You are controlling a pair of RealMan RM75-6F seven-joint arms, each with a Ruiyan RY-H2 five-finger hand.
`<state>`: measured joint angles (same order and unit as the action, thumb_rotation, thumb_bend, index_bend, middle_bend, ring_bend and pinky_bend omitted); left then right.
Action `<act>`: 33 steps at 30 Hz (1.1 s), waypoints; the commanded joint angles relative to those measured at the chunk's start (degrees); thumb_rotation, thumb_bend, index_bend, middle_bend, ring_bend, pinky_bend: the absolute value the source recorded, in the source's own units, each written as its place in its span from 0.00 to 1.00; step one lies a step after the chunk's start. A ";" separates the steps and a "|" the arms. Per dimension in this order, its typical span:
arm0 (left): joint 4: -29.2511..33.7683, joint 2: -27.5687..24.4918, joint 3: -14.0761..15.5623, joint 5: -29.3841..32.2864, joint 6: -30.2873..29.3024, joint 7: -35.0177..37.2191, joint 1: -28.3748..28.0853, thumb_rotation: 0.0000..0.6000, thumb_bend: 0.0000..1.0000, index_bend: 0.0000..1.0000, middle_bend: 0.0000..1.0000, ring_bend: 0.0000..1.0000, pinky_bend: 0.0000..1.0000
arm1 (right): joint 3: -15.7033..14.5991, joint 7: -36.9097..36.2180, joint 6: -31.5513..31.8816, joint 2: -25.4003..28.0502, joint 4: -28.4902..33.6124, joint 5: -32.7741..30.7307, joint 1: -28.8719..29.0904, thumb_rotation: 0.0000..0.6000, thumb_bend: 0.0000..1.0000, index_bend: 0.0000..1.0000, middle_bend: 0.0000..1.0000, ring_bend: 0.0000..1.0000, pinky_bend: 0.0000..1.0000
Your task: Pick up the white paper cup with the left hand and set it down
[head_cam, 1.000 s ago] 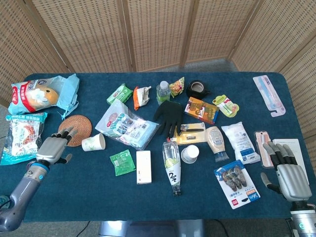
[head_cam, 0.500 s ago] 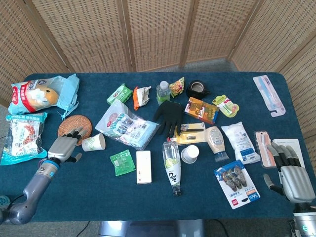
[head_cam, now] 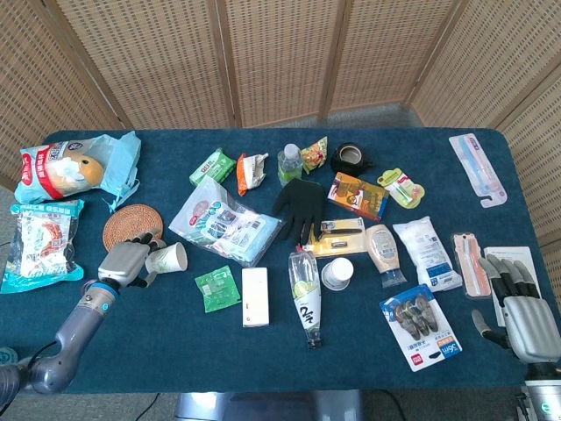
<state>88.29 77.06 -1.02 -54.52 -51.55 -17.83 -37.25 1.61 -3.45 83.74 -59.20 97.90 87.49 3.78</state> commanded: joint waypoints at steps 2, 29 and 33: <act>-0.25 1.14 -0.78 0.03 -1.15 -0.06 0.30 1.00 0.50 0.36 0.17 0.27 0.41 | -0.02 -0.71 0.46 0.12 -0.03 0.14 -0.29 1.00 0.42 0.00 0.00 0.00 0.00; 6.40 -11.80 4.54 -10.07 -1.74 -30.93 -7.12 1.00 0.52 0.38 0.15 0.22 0.33 | -0.08 -2.78 0.06 0.15 -1.02 0.20 -0.44 1.00 0.42 0.00 0.00 0.00 0.00; 6.92 -11.45 5.67 -10.95 -1.80 -34.83 -7.50 1.00 0.52 0.39 0.13 0.20 0.32 | -0.07 -3.11 0.04 0.07 -1.26 0.17 -0.46 1.00 0.42 0.00 0.00 0.00 0.00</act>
<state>94.95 65.43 3.65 -64.61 -53.17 -51.04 -44.24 1.55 -6.56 83.78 -59.13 96.64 87.66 3.32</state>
